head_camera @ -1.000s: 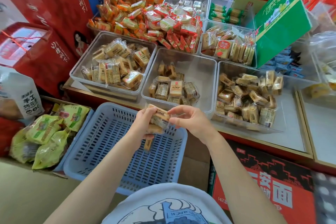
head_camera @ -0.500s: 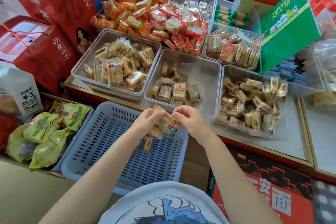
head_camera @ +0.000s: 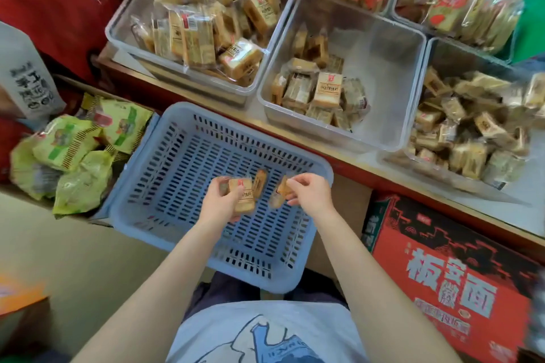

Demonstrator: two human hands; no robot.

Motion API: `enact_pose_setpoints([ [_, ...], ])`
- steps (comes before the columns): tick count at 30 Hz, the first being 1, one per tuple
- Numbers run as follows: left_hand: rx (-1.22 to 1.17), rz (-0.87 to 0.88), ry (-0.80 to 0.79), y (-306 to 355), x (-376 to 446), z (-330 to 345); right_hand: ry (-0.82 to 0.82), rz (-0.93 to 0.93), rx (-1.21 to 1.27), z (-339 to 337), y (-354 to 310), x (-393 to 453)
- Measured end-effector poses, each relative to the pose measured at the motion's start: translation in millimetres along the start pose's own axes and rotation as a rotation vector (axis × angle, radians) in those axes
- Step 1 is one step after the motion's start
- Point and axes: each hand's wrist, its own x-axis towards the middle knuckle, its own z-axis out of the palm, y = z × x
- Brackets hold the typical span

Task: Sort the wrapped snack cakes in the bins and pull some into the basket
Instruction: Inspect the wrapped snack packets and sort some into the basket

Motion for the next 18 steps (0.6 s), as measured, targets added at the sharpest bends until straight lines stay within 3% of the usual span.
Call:
enact_pose_setpoints([
  [7,0.09,-0.023,-0.047,-34.4,26.5,3.1,-0.174,0.19,0.262,31.8,18.3,14.0],
  [13,0.039,0.015,0.019,-40.8,39.3,-1.0,-0.253,0.144,0.333,22.7,24.8,2.7],
  [18,-0.009,0.029,-0.029,-40.2,39.0,6.5,-0.113,0.153,0.227,30.4,21.8,6.9],
])
